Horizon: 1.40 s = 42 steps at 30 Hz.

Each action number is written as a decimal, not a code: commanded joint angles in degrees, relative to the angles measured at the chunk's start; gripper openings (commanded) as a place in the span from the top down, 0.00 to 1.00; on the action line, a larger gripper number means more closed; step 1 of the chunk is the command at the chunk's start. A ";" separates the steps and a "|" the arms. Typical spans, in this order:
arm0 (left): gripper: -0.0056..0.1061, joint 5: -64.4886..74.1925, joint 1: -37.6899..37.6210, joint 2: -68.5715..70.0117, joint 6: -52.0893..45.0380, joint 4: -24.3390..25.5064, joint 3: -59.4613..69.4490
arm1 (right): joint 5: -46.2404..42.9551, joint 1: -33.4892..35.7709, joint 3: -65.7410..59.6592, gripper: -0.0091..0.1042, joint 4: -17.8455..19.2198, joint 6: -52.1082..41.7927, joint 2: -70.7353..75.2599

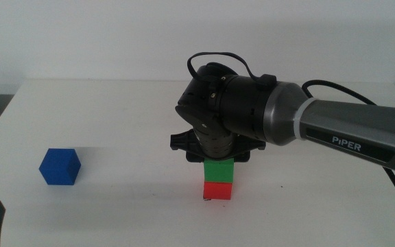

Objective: Stack red cubes first, then green, then blue cubes in a specific spot.

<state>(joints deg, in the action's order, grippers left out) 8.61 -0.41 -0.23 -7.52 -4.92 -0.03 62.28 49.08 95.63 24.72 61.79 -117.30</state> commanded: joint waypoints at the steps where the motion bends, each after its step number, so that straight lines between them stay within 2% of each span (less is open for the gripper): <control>1: 0.11 -0.74 0.15 0.23 -0.02 -0.02 0.03 | 0.65 0.22 -0.23 0.59 0.42 -0.10 0.29; 2: 0.11 -0.74 0.15 0.23 -0.02 -0.02 0.03 | 0.65 0.22 -0.23 0.55 0.42 -0.10 0.29; 3: 0.11 -0.74 0.15 0.23 -0.02 -0.02 0.03 | 0.65 0.22 -0.23 0.46 0.42 -0.24 0.29; 9: 0.11 -0.74 0.15 0.23 -0.02 -0.02 0.03 | 0.65 0.22 -0.23 0.38 0.38 -0.38 0.29; 16: 0.11 -0.74 0.15 0.23 -0.02 -0.02 0.03 | 1.75 0.22 -0.23 0.26 -3.00 -10.60 7.72; 21: 0.11 -0.74 0.15 0.23 -0.02 -0.02 0.03 | 4.87 0.22 -1.42 0.24 -3.73 -24.17 20.86; 25: 0.11 -0.74 0.15 0.23 -0.02 -0.02 0.03 | 0.78 -0.01 -11.25 0.24 -8.36 -36.66 35.17; 28: 0.11 -0.74 0.15 0.23 -0.02 -0.02 0.03 | -4.61 -0.01 -21.53 0.24 -10.96 -42.27 48.14; 33: 0.11 -0.74 0.15 0.23 -0.02 -0.02 0.03 | -7.46 -0.13 -36.08 0.24 -16.56 -48.70 68.19; 37: 0.11 -0.74 0.15 0.23 -0.02 -0.02 0.03 | -7.40 -0.13 -43.24 0.24 -16.70 -50.98 81.83; 42: 0.11 -0.74 0.15 0.23 -0.02 -0.02 0.03 | -5.83 -0.13 -45.63 0.24 -16.87 -52.00 86.93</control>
<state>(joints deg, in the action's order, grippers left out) 8.61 -0.41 -0.23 -7.52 -4.92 -0.03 56.57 49.13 50.73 7.81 10.93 -31.21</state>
